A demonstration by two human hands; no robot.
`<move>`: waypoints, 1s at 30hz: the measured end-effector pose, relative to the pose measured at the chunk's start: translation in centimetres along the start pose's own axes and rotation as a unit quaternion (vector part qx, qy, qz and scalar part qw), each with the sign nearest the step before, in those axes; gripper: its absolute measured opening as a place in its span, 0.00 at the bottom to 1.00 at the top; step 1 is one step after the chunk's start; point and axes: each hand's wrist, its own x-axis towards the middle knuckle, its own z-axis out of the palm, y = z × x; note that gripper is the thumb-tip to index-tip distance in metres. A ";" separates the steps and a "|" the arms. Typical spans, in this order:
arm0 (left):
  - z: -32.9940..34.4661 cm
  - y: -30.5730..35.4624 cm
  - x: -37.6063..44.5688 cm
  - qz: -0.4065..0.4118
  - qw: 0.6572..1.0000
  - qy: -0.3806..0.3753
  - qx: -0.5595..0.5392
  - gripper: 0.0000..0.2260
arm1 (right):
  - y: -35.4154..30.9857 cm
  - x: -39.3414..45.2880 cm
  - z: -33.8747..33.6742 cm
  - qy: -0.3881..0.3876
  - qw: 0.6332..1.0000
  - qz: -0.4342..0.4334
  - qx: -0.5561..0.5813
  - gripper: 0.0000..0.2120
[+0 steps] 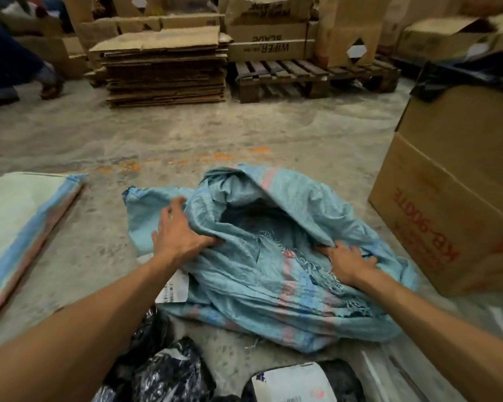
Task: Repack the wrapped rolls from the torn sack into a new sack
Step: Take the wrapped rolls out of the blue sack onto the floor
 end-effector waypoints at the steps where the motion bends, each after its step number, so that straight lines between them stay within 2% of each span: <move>1: -0.5 0.8 -0.2 0.030 0.998 -0.039 -0.041 0.47 | -0.1 -0.1 -0.4 0.018 1.000 0.000 0.005 0.28; 3: -0.6 1.9 -0.7 0.054 0.978 -0.200 -0.033 0.42 | 0.3 0.0 -0.9 0.050 0.999 -0.005 -0.013 0.28; 4: -0.3 2.4 -1.1 0.059 0.960 -0.273 0.022 0.36 | 0.6 0.2 -1.1 0.053 0.998 0.001 -0.031 0.27; 6: 1.0 3.3 -1.8 0.080 0.931 -0.339 0.108 0.30 | 1.0 0.3 -1.9 0.040 0.998 0.036 -0.027 0.21; 7: 1.6 3.6 -1.9 0.091 0.932 -0.332 0.112 0.29 | 0.8 0.1 -2.4 0.053 0.997 0.047 -0.001 0.17; 9: 2.6 4.4 -1.8 0.101 0.949 -0.277 0.116 0.27 | -0.2 -0.8 -3.3 0.147 0.987 0.011 0.060 0.14; 11: 3.1 4.8 -1.4 0.081 0.965 -0.194 0.154 0.24 | -1.3 -2.0 -3.6 0.254 0.963 -0.067 0.060 0.16; 13: 3.4 5.6 -1.5 0.052 0.979 -0.154 0.121 0.23 | -1.7 -3.2 -3.5 0.293 0.942 -0.149 0.062 0.22; 14: 3.4 5.8 -1.6 0.045 0.985 -0.155 0.063 0.22 | -2.0 -3.6 -3.3 0.268 0.942 -0.193 0.056 0.29; 16: 3.1 6.4 -2.2 0.030 0.984 -0.163 -0.062 0.22 | -1.7 -4.1 -3.1 0.163 0.951 -0.260 0.043 0.43; 17: 2.7 6.8 -2.6 0.011 0.976 -0.182 -0.116 0.24 | -1.4 -4.2 -3.1 0.105 0.955 -0.276 0.032 0.47; 19: 1.7 7.3 -3.5 -0.025 0.951 -0.255 -0.172 0.27 | -0.7 -4.3 -2.7 0.003 0.961 -0.272 -0.043 0.50; 21: 1.1 7.6 -3.9 -0.014 0.940 -0.326 -0.097 0.29 | -0.1 -3.9 -1.8 -0.036 0.956 -0.242 -0.161 0.43; 23: 0.8 7.6 -4.2 0.019 0.936 -0.352 0.016 0.30 | 0.2 -3.4 -1.0 0.000 0.953 -0.211 -0.217 0.33; 25: 0.3 8.0 -4.5 0.028 0.938 -0.340 0.067 0.32 | 0.1 -3.2 -1.1 0.064 0.960 -0.175 -0.210 0.27; 27: -0.3 8.6 -4.8 0.022 0.939 -0.338 0.052 0.36 | -0.4 -3.3 -1.5 0.128 0.963 -0.147 -0.186 0.21; 30: -0.6 8.9 -5.7 0.014 0.922 -0.381 0.066 0.48 | -1.1 -4.0 -1.6 0.213 0.957 -0.149 -0.129 0.11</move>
